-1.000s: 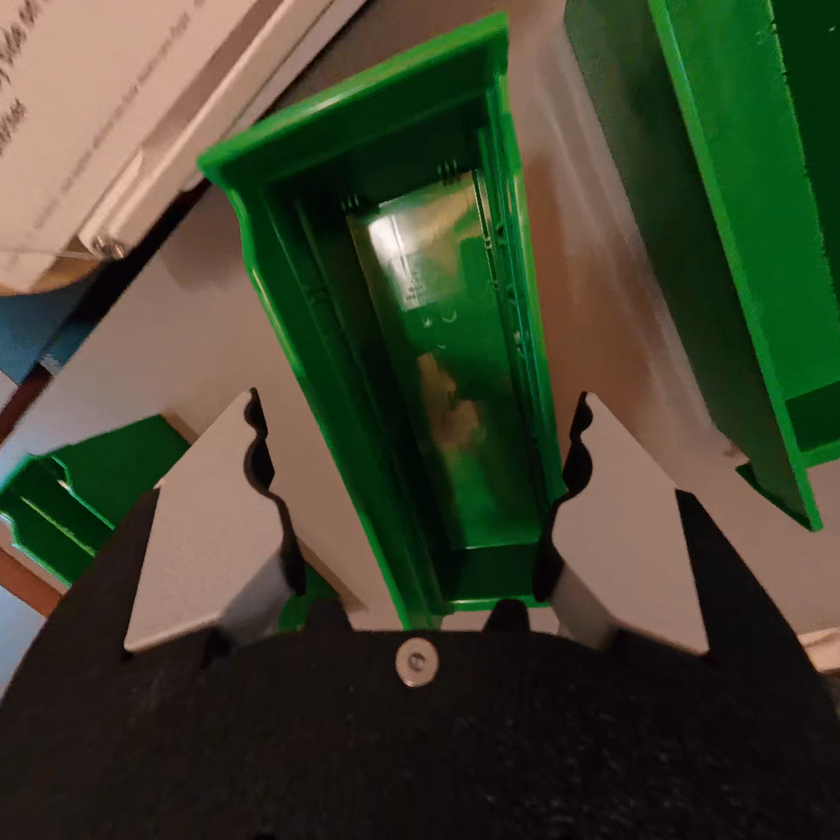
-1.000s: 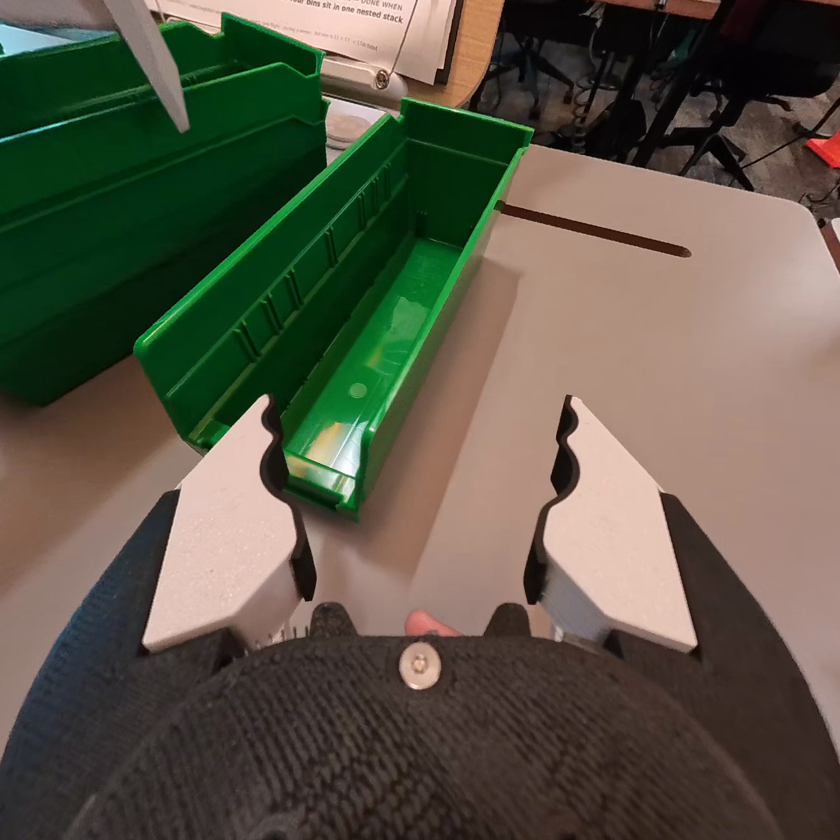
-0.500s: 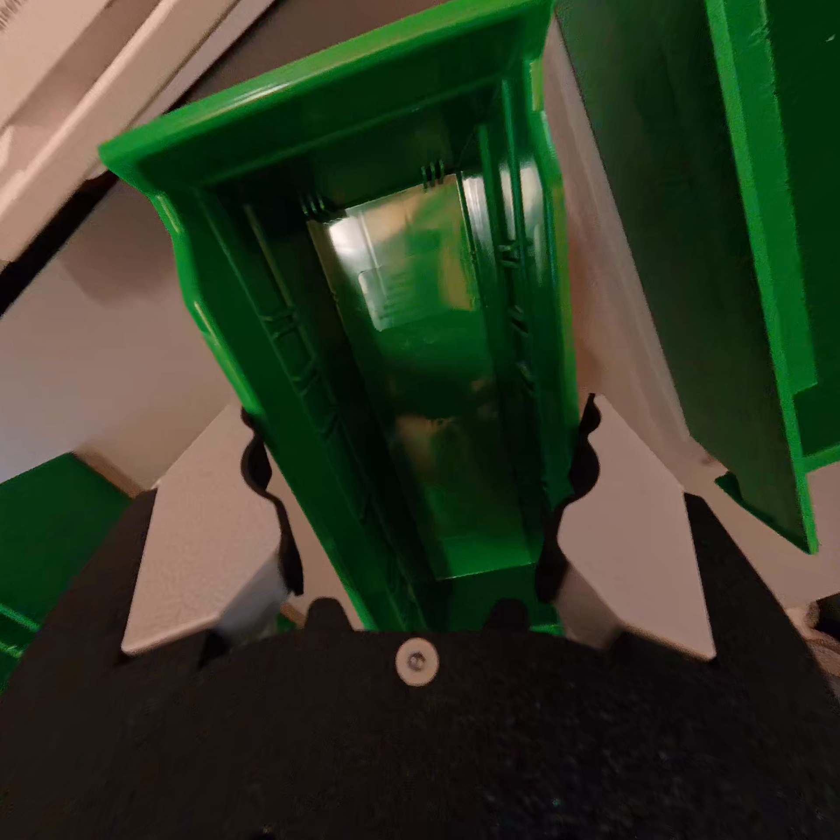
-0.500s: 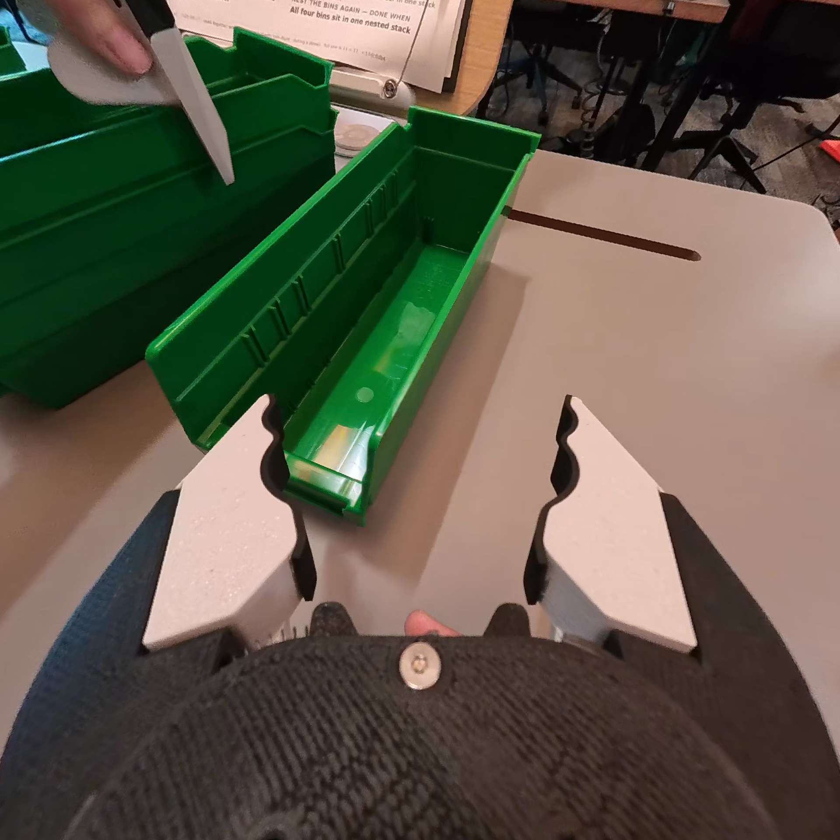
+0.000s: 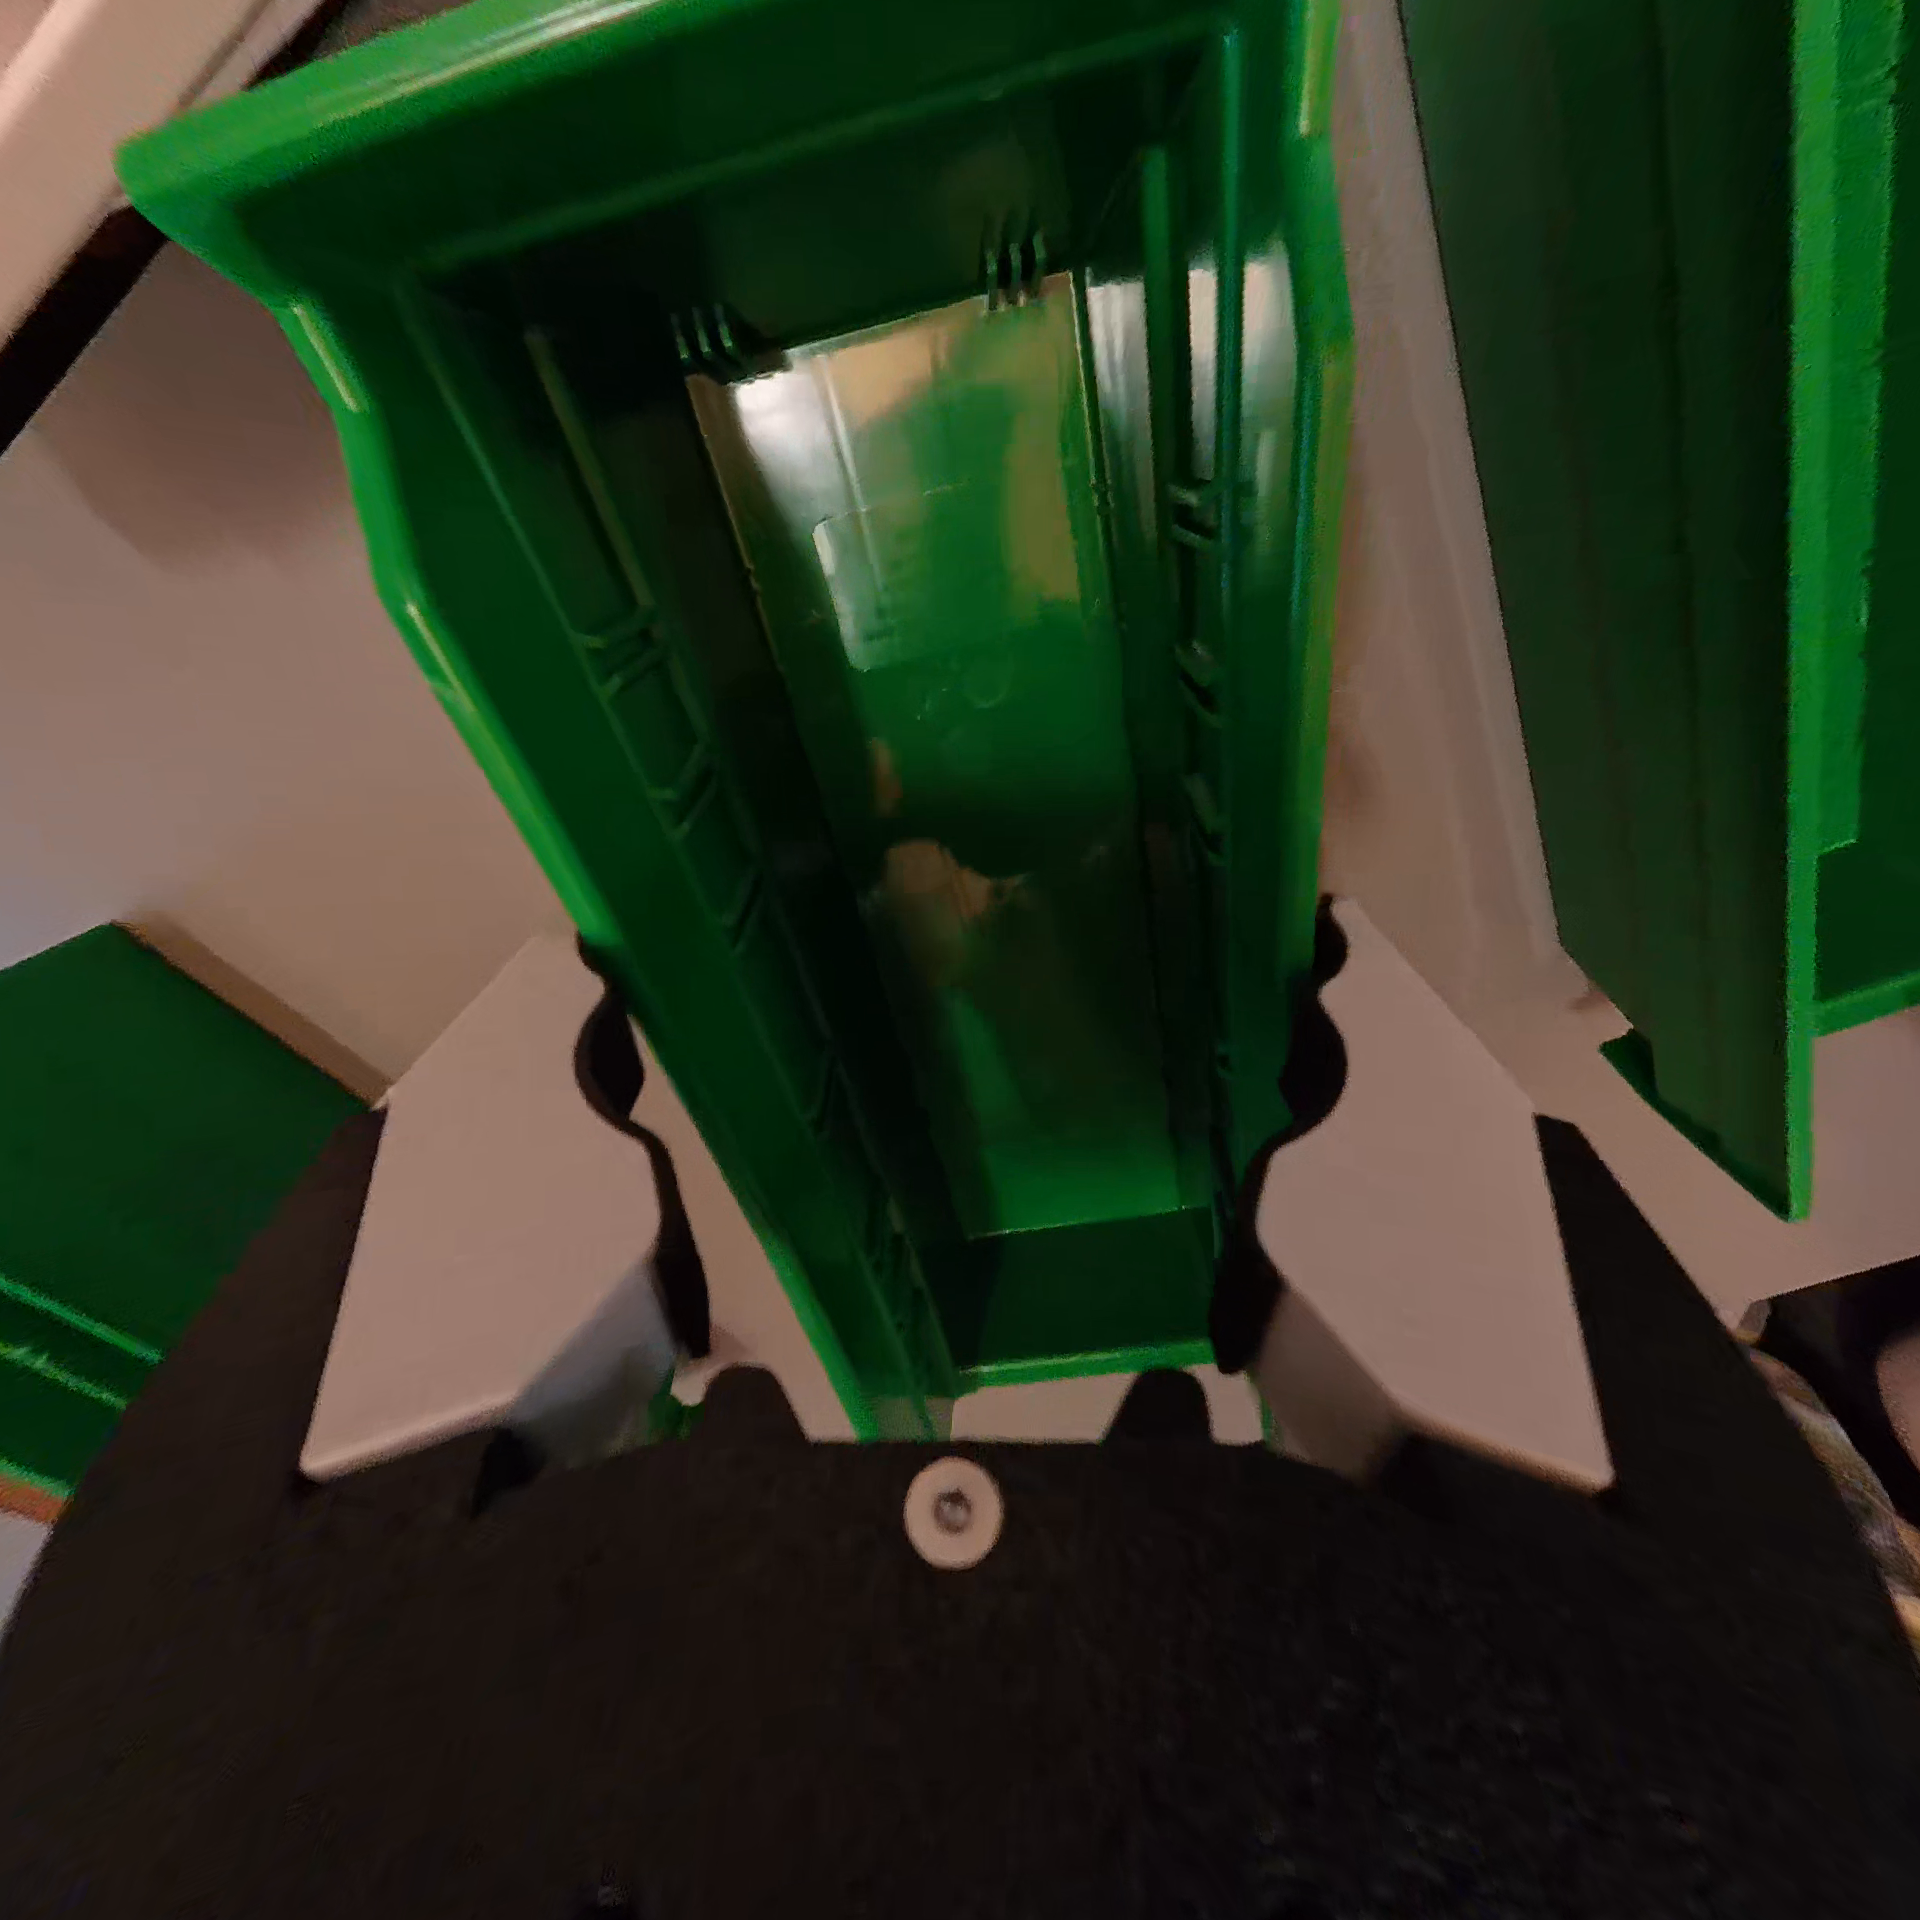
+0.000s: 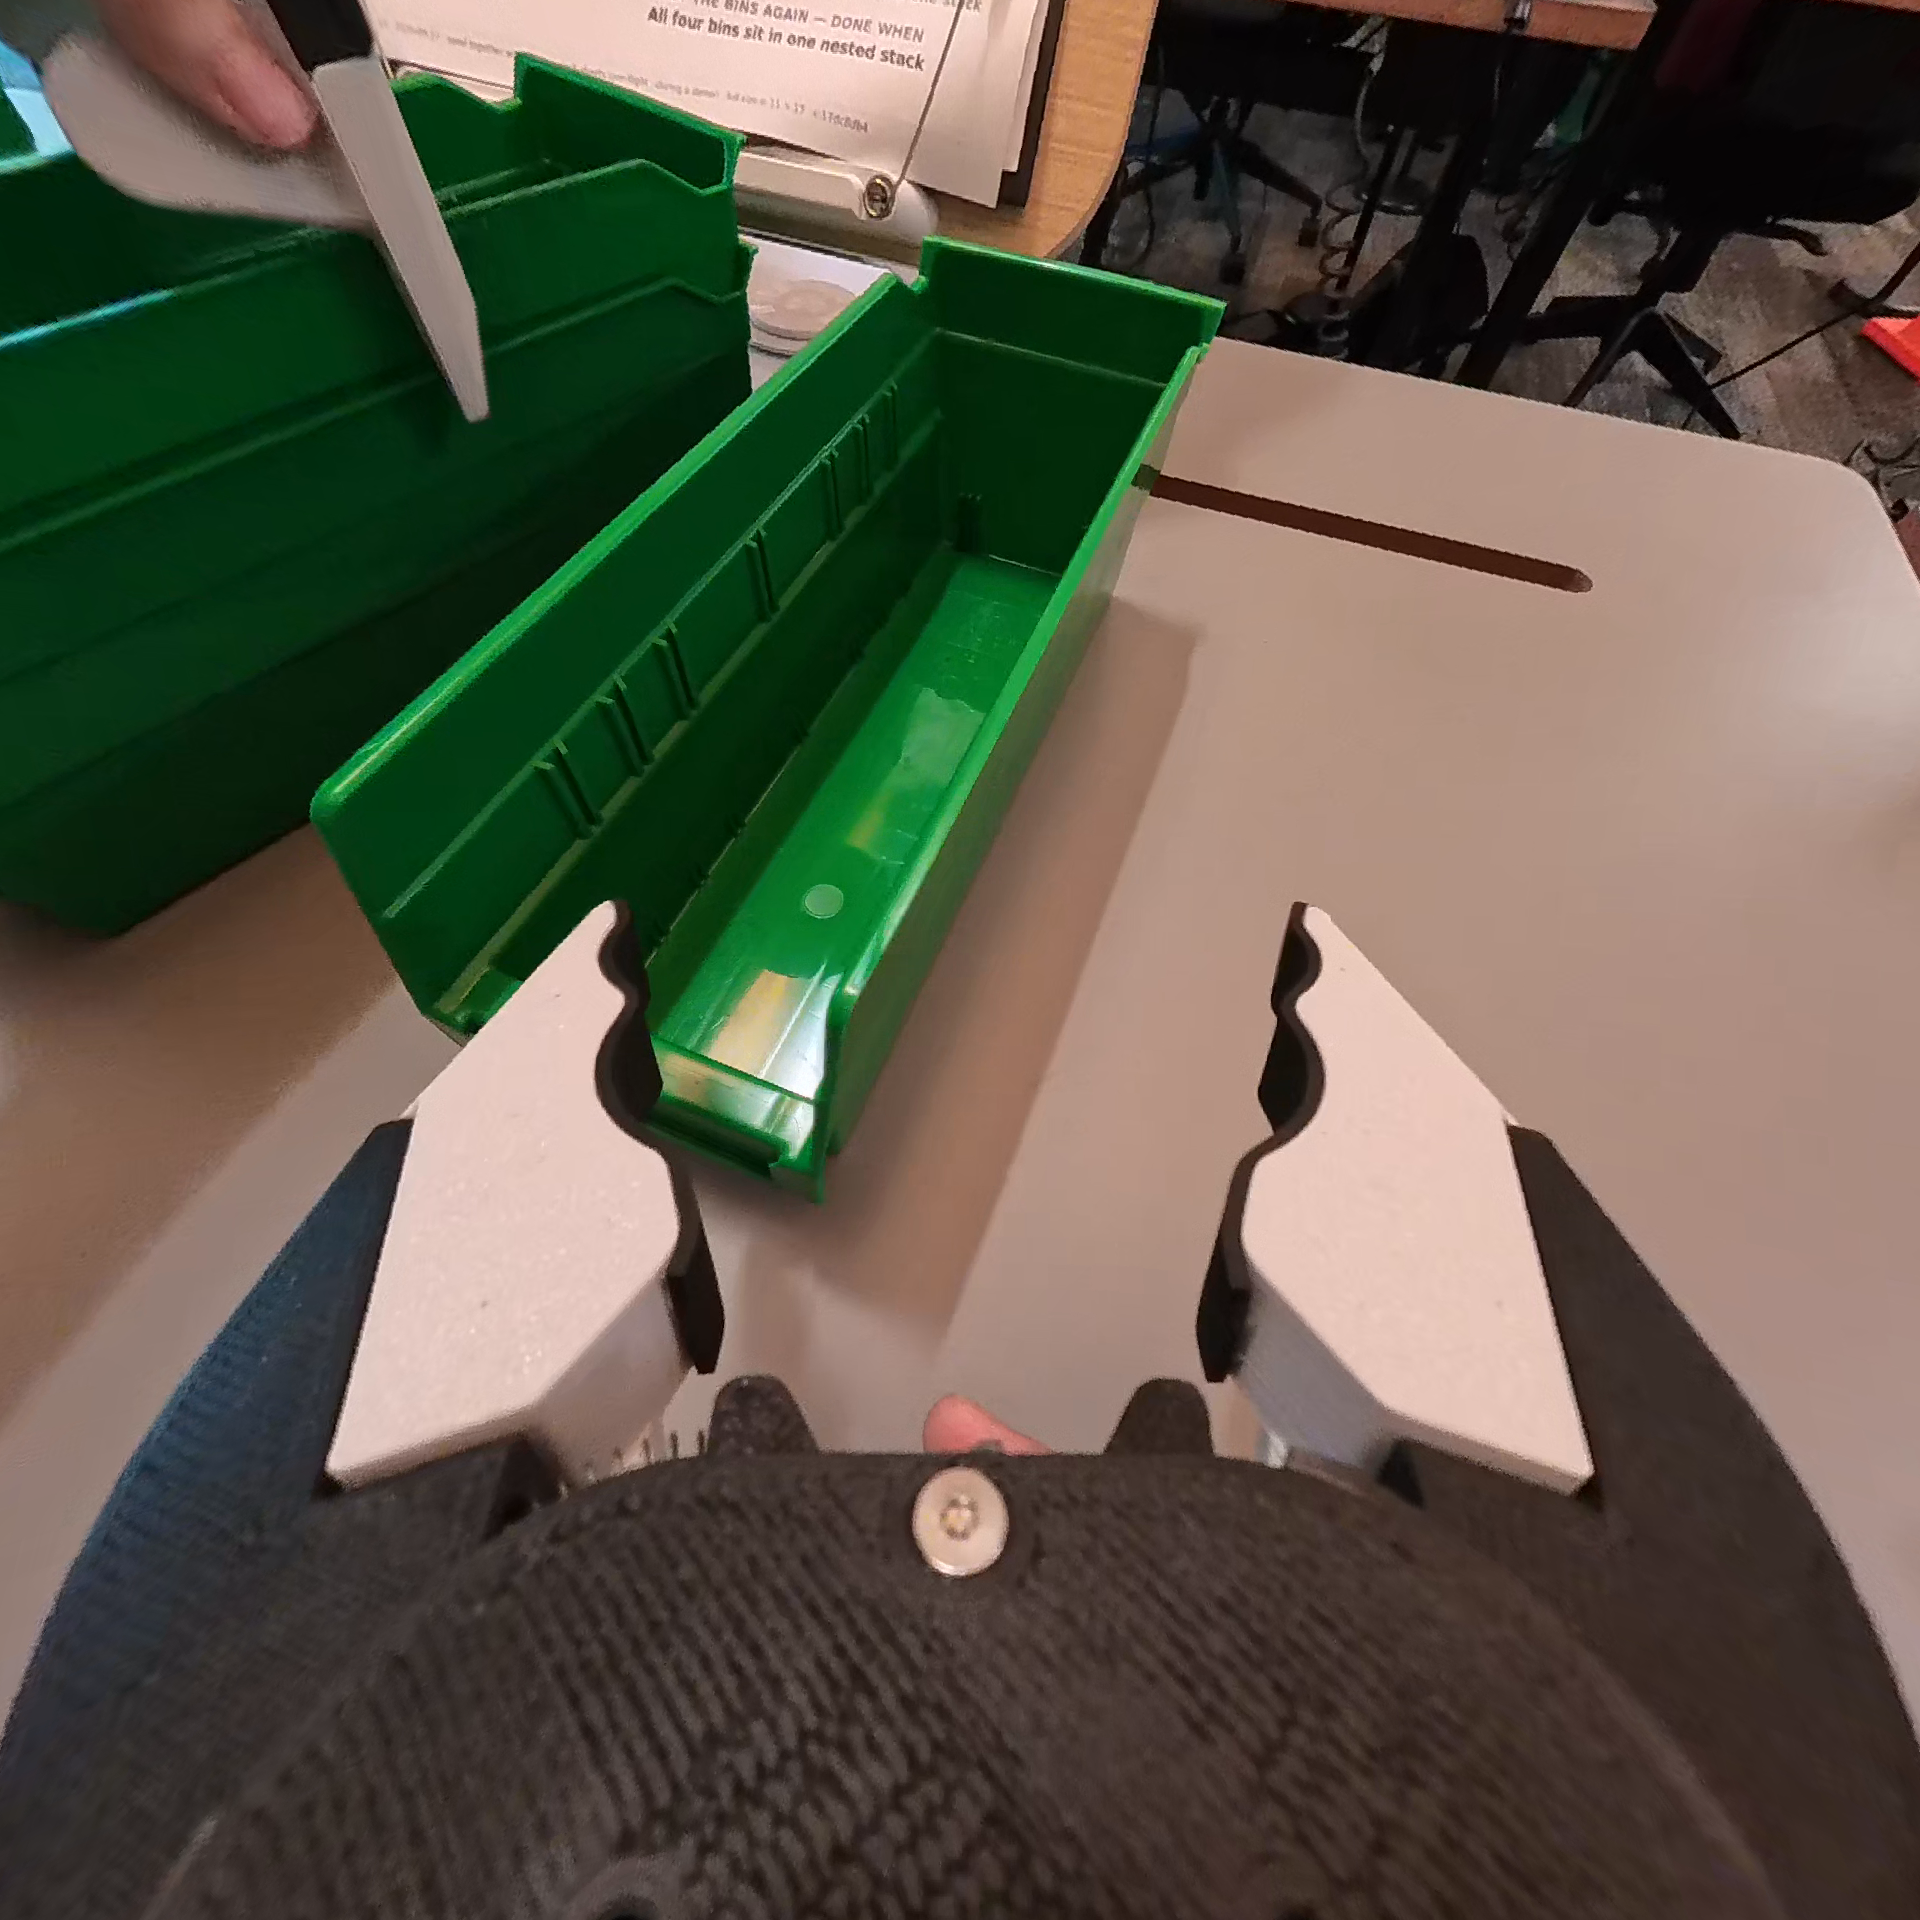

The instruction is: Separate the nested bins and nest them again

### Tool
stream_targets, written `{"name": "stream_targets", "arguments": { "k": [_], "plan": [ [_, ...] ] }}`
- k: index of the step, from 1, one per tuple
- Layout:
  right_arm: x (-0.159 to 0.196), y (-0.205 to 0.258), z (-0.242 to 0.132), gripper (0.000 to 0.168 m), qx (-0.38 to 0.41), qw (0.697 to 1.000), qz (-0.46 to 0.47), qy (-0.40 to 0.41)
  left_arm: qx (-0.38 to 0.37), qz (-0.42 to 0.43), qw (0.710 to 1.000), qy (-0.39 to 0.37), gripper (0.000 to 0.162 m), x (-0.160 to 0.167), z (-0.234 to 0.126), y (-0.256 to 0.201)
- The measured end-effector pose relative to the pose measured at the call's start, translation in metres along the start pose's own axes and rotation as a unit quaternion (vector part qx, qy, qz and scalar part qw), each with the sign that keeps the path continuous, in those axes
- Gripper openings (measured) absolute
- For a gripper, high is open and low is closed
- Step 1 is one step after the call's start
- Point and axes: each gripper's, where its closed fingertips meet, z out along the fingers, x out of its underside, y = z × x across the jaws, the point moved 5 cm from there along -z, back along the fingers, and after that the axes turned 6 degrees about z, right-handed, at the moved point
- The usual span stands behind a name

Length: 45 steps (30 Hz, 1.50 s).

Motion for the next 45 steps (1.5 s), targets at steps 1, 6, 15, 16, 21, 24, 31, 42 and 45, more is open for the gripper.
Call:
{"name": "stream_targets", "arguments": {
  "k": [1, 6, 15, 16, 21, 24, 31, 42, 45],
  "plan": [
    [0.000, 0.001, 0.000, 0.119, -0.001, 1.000, 0.000, 0.001, -0.006, -0.001, 1.000, 0.004, 0.121, 0.000, -0.003, 0.001],
    [0.000, 0.003, 0.001, 0.119, -0.004, 1.000, -0.005, 0.002, -0.015, -0.035, 0.999, 0.033, 0.104, 0.006, -0.012, 0.006],
    [0.000, 0.001, 0.000, 0.119, -0.005, 1.000, 0.001, 0.001, 0.038, -0.109, 0.993, 0.021, 0.101, 0.016, -0.028, 0.011],
    [0.000, 0.001, 0.000, 0.118, -0.005, 1.000, 0.001, 0.002, 0.040, -0.113, 0.993, 0.014, 0.099, 0.015, -0.031, 0.011],
    [-0.001, 0.004, 0.000, 0.118, -0.008, 1.000, -0.004, 0.001, 0.028, -0.112, 0.993, 0.024, 0.113, 0.020, -0.036, 0.009],
    [-0.001, 0.006, 0.000, 0.118, -0.010, 1.000, -0.005, 0.001, 0.037, -0.102, 0.994, 0.013, 0.117, 0.018, -0.030, 0.005],
    [-0.001, 0.006, 0.000, 0.118, -0.010, 1.000, -0.005, 0.000, 0.055, -0.095, 0.993, 0.032, 0.117, 0.022, -0.013, -0.004],
    [0.000, 0.006, 0.001, 0.118, -0.011, 1.000, -0.005, 0.004, 0.052, -0.074, 0.995, 0.034, 0.118, 0.020, -0.016, -0.009],
    [0.000, 0.008, 0.002, 0.118, -0.012, 1.000, -0.007, 0.004, 0.050, -0.075, 0.995, 0.032, 0.118, 0.020, -0.016, -0.010]
  ]
}}
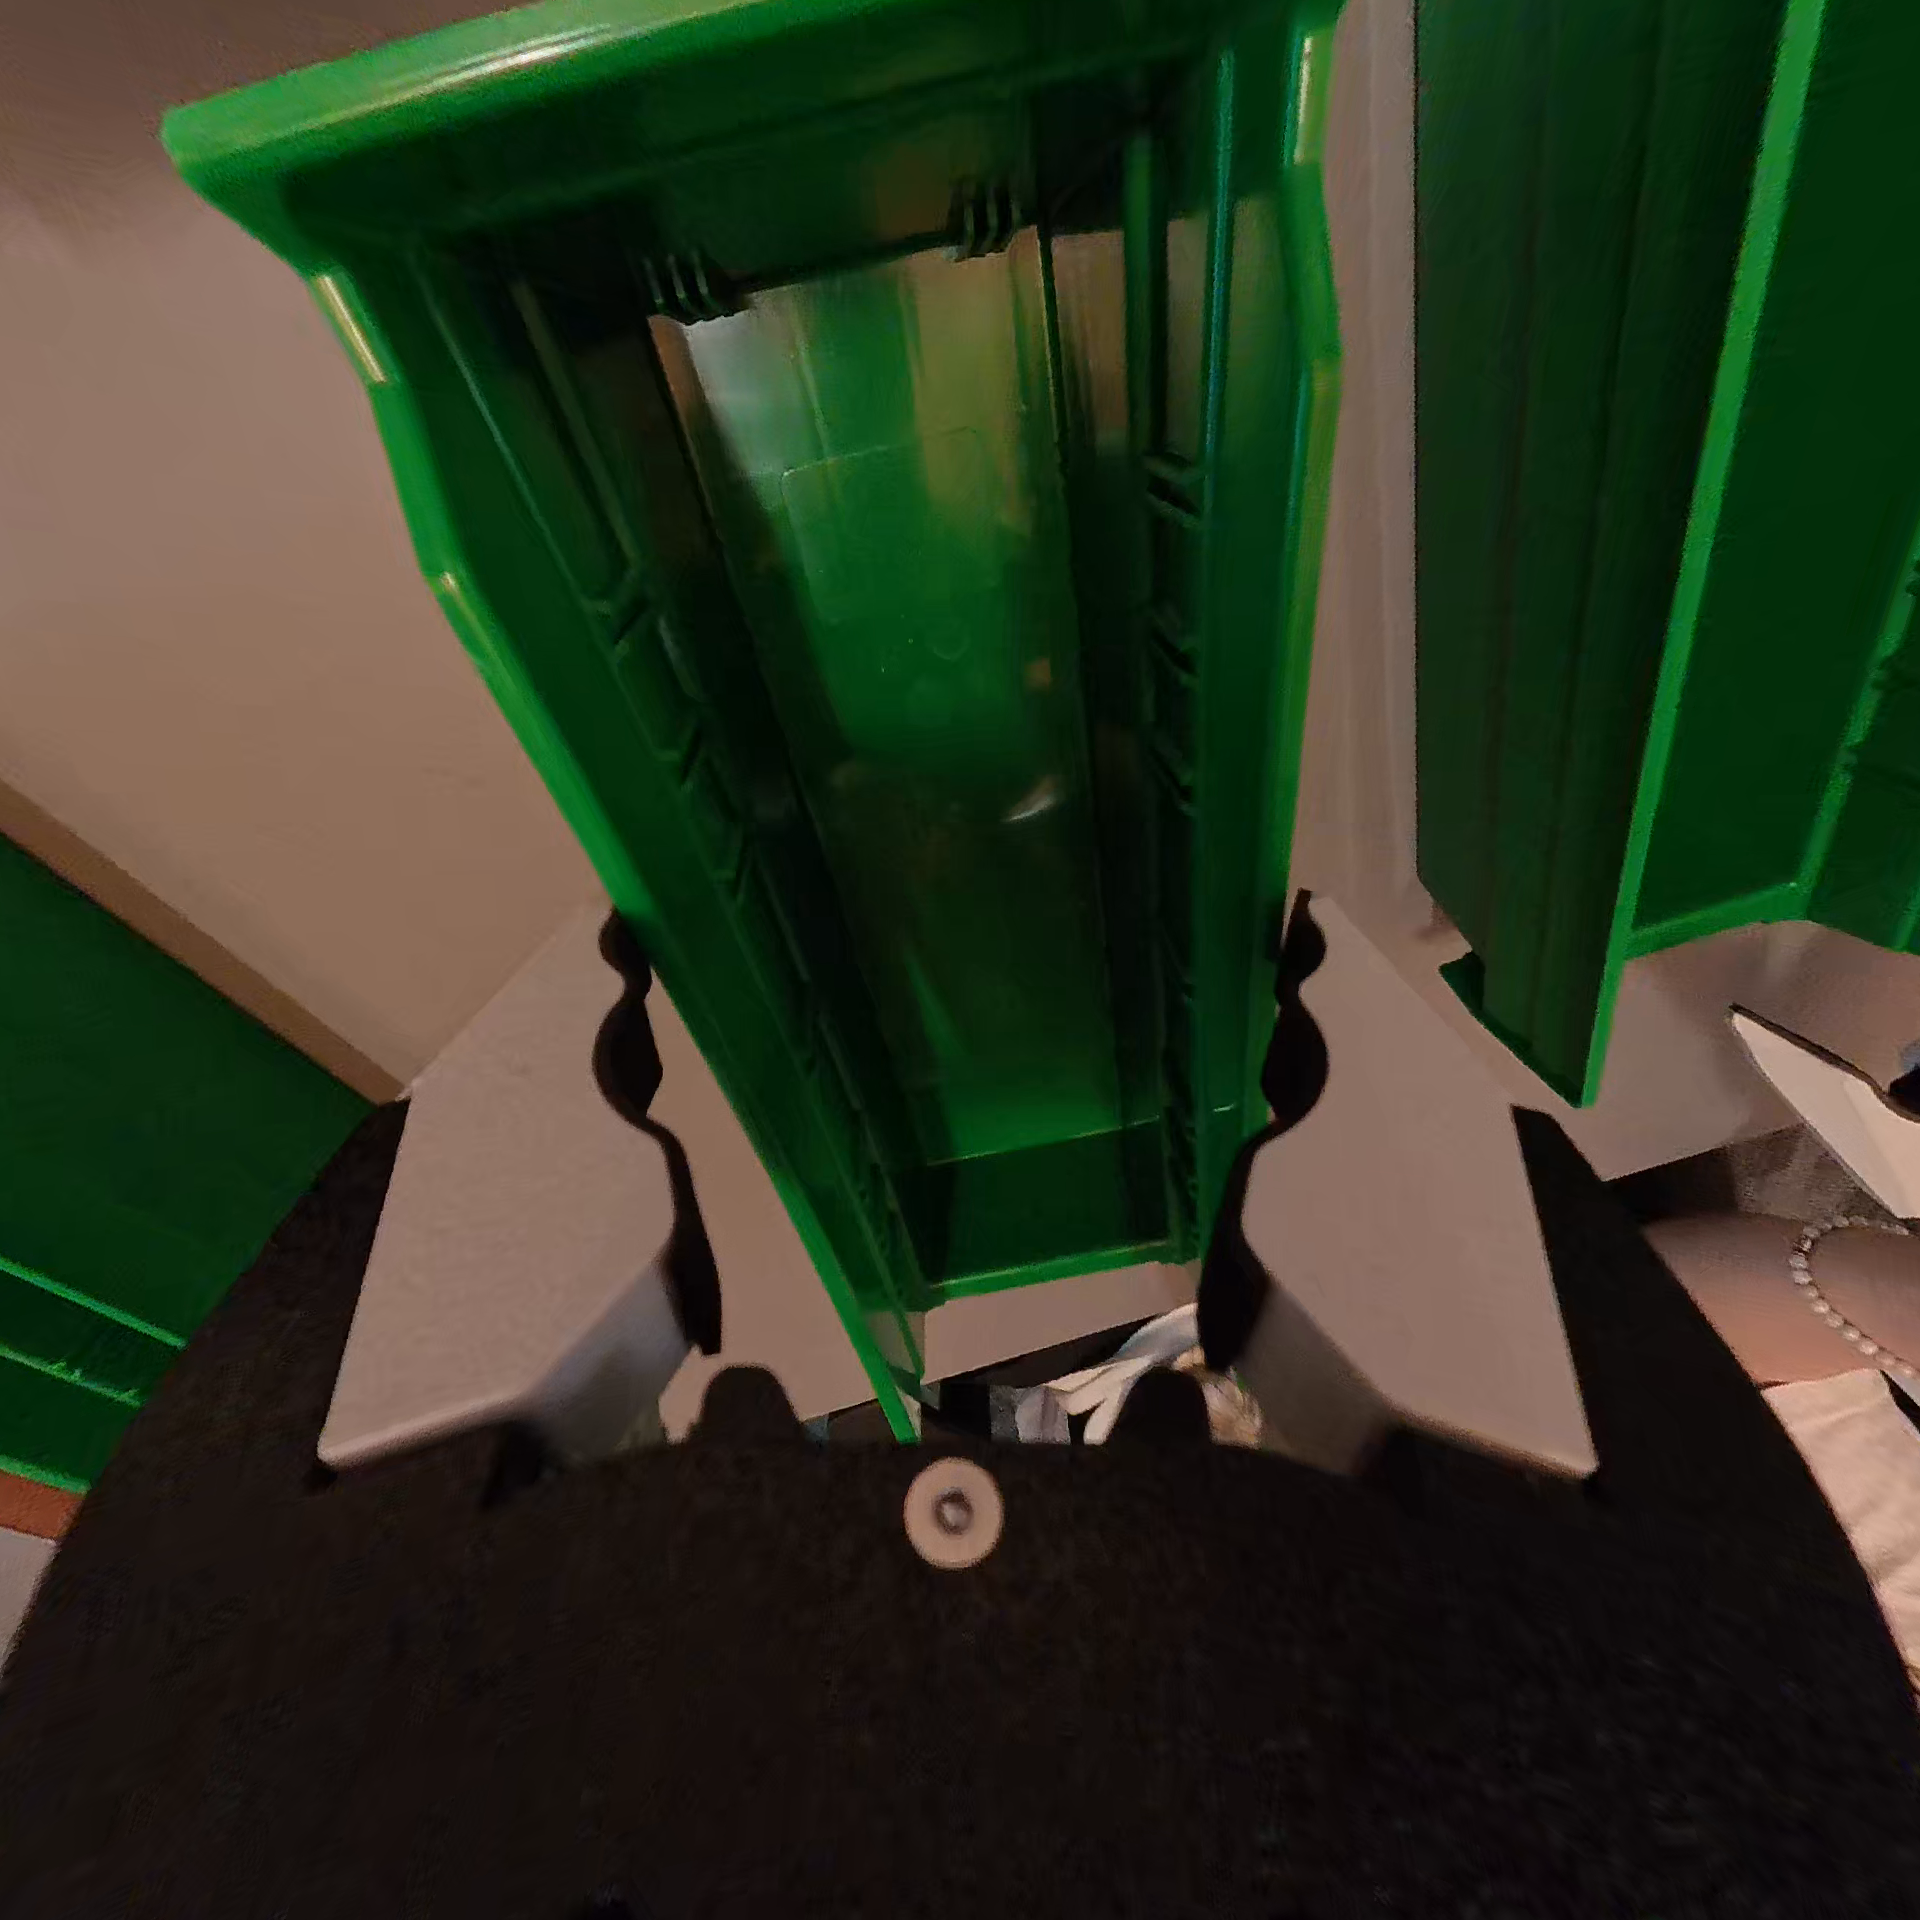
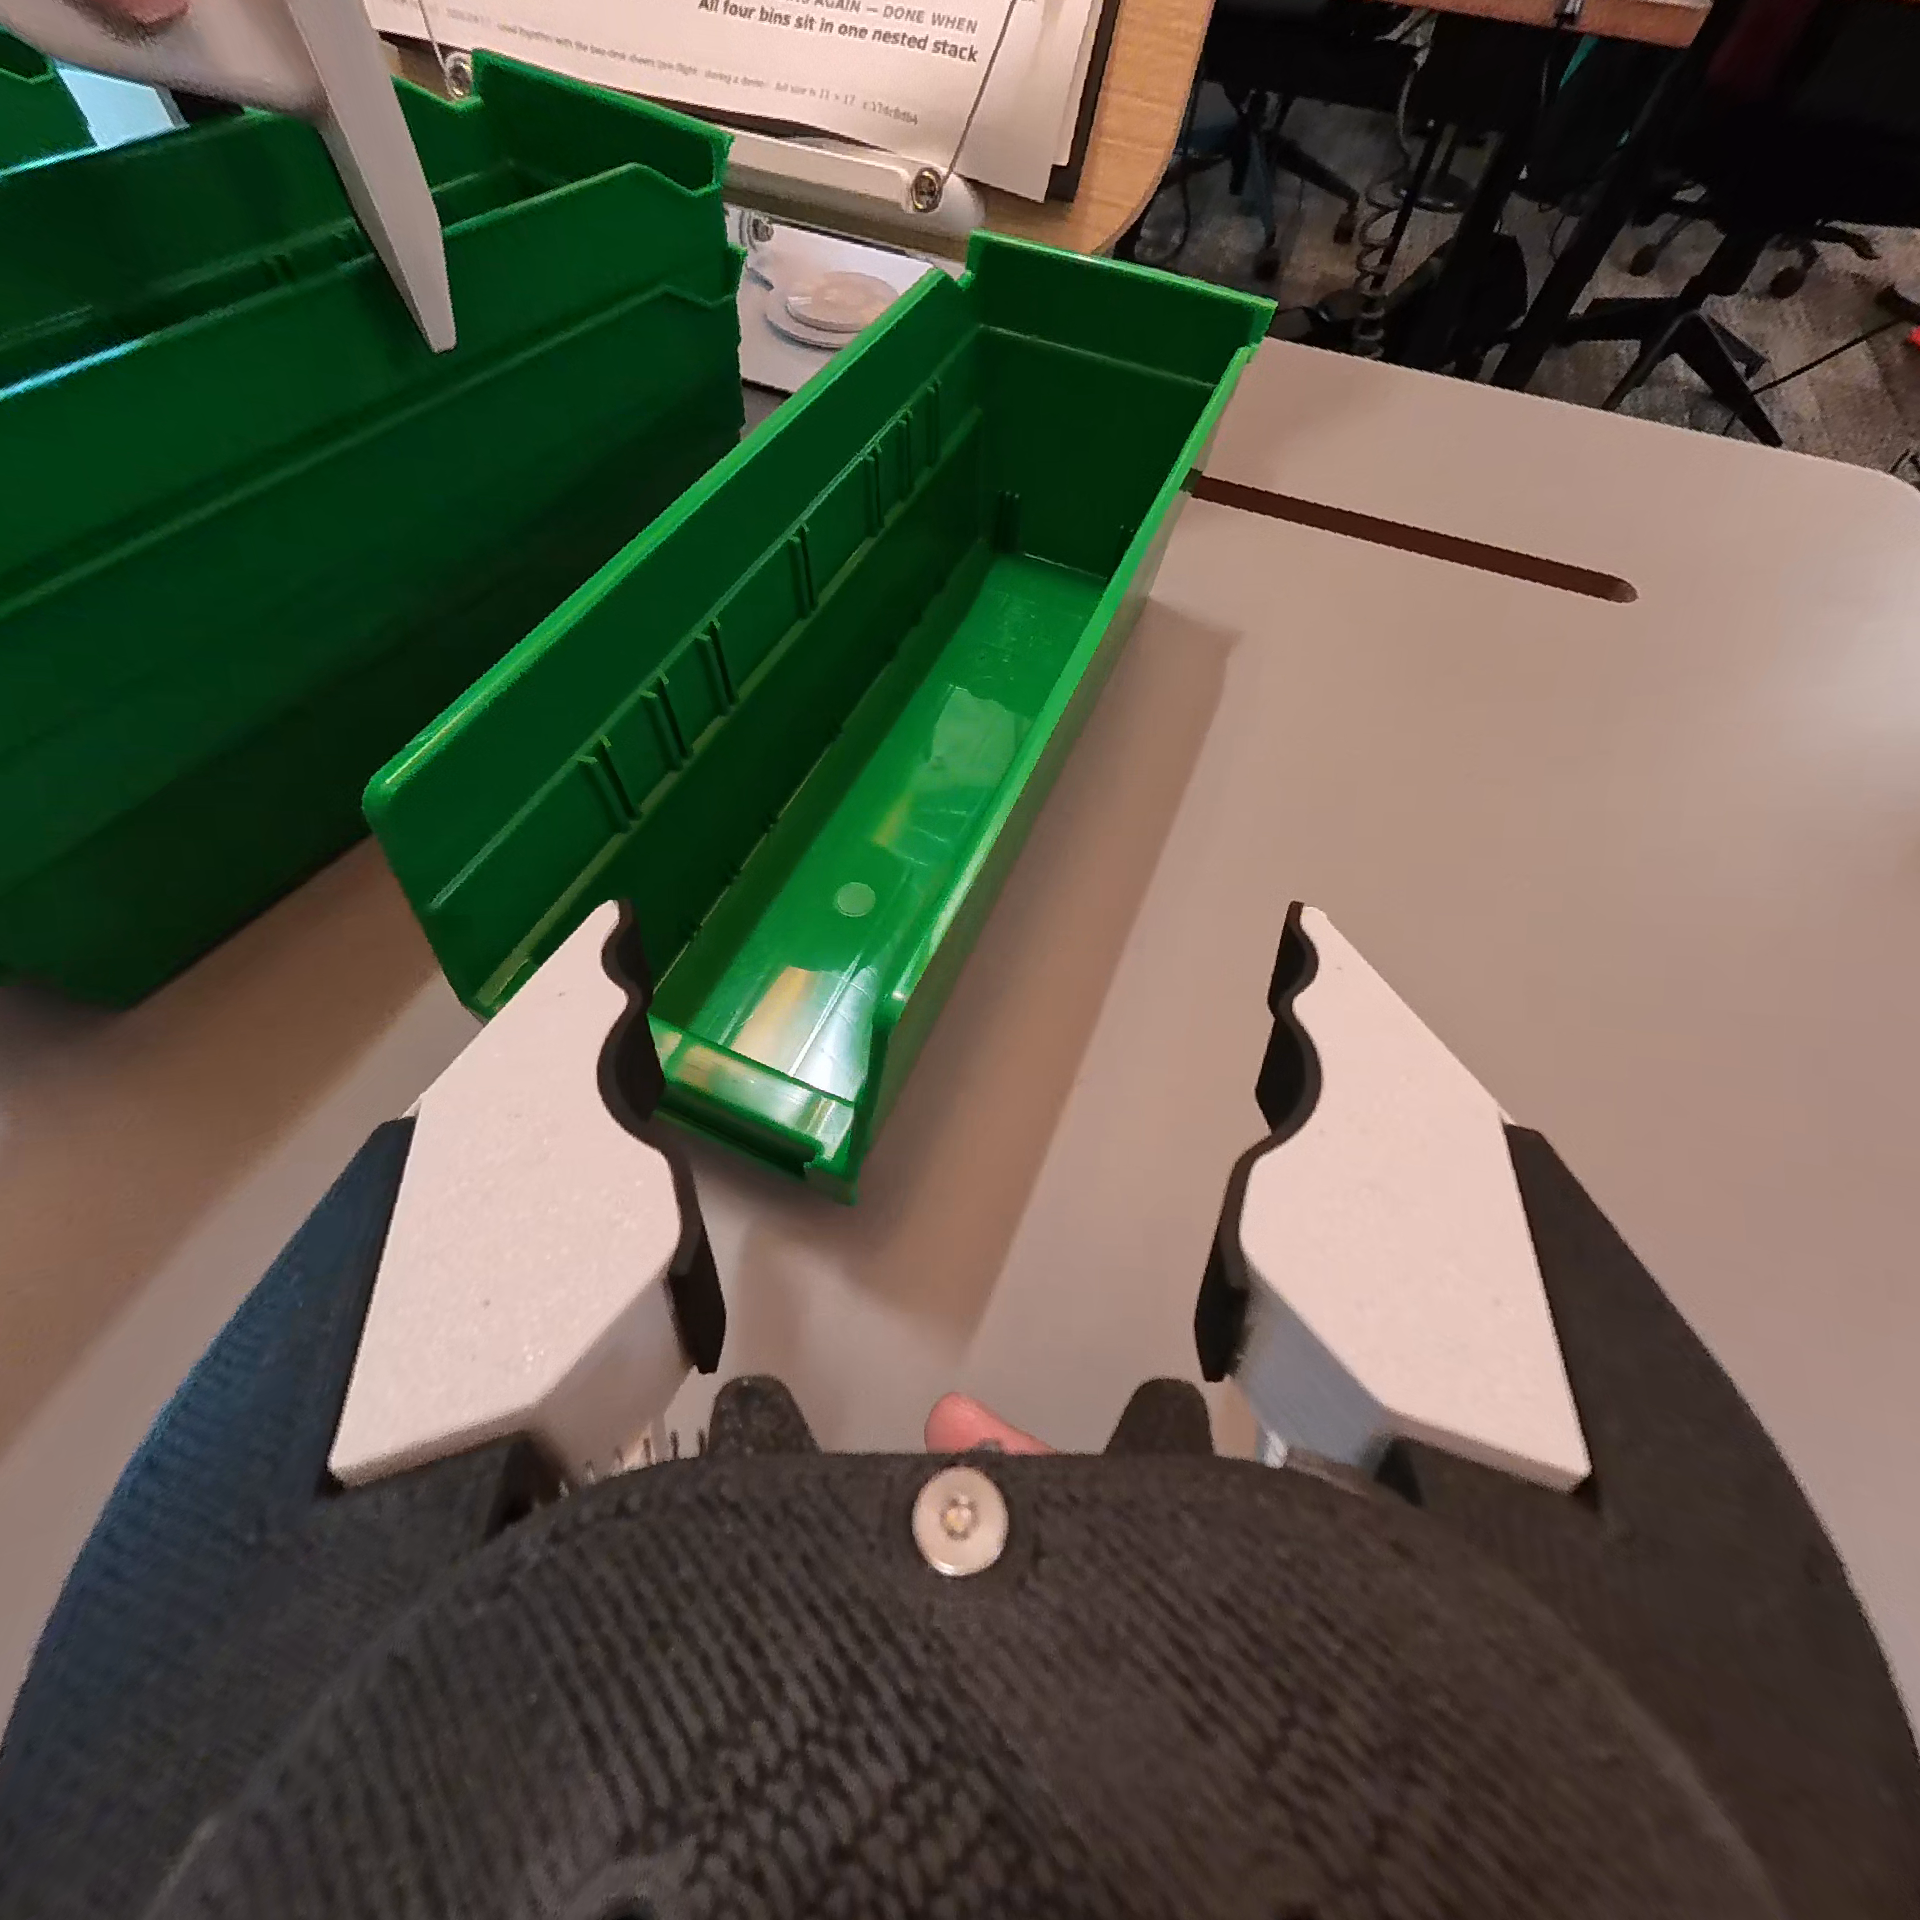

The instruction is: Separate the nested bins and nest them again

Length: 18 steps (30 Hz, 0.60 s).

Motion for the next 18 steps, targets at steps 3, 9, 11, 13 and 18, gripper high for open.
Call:
{"name": "stream_targets", "arguments": {
  "k": [3, 9, 11, 13, 18],
  "plan": [
    [0.000, 0.000, 0.000, 0.118, 0.000, 1.000, 0.001, 0.000, 0.001, -0.001, 1.000, -0.002, 0.116, 0.000, 0.000, 0.000],
    [-0.002, -0.001, -0.002, 0.118, 0.001, 1.000, 0.001, -0.004, -0.001, -0.014, 1.000, 0.000, 0.096, 0.002, -0.004, -0.001],
    [-0.002, -0.001, -0.002, 0.118, 0.001, 1.000, 0.001, -0.003, -0.013, -0.029, 1.000, 0.001, 0.093, 0.003, -0.006, 0.001],
    [-0.003, 0.000, -0.003, 0.118, 0.000, 1.000, 0.000, -0.005, -0.022, -0.042, 0.999, 0.002, 0.092, 0.003, -0.010, 0.004],
    [-0.005, 0.000, -0.005, 0.118, 0.001, 1.000, 0.000, -0.010, 0.004, -0.066, 0.998, -0.015, 0.090, 0.002, -0.026, 0.003]
  ]
}}
